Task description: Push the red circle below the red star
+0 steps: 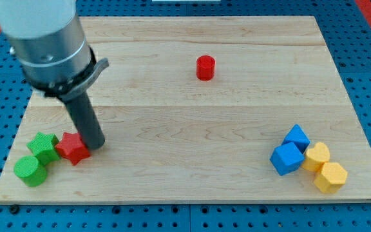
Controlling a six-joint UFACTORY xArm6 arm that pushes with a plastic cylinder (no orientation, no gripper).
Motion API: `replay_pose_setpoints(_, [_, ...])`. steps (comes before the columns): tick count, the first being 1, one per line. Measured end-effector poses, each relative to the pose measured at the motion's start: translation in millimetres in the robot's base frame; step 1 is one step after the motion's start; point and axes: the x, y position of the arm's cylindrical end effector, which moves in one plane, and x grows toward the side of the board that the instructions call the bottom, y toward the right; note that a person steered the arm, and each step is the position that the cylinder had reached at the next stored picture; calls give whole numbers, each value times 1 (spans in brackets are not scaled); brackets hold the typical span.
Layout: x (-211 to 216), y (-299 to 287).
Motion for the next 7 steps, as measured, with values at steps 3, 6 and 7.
replay_pose_setpoints(3, [-115, 248])
replay_pose_setpoints(6, [-186, 120])
replay_pose_setpoints(7, [-137, 60])
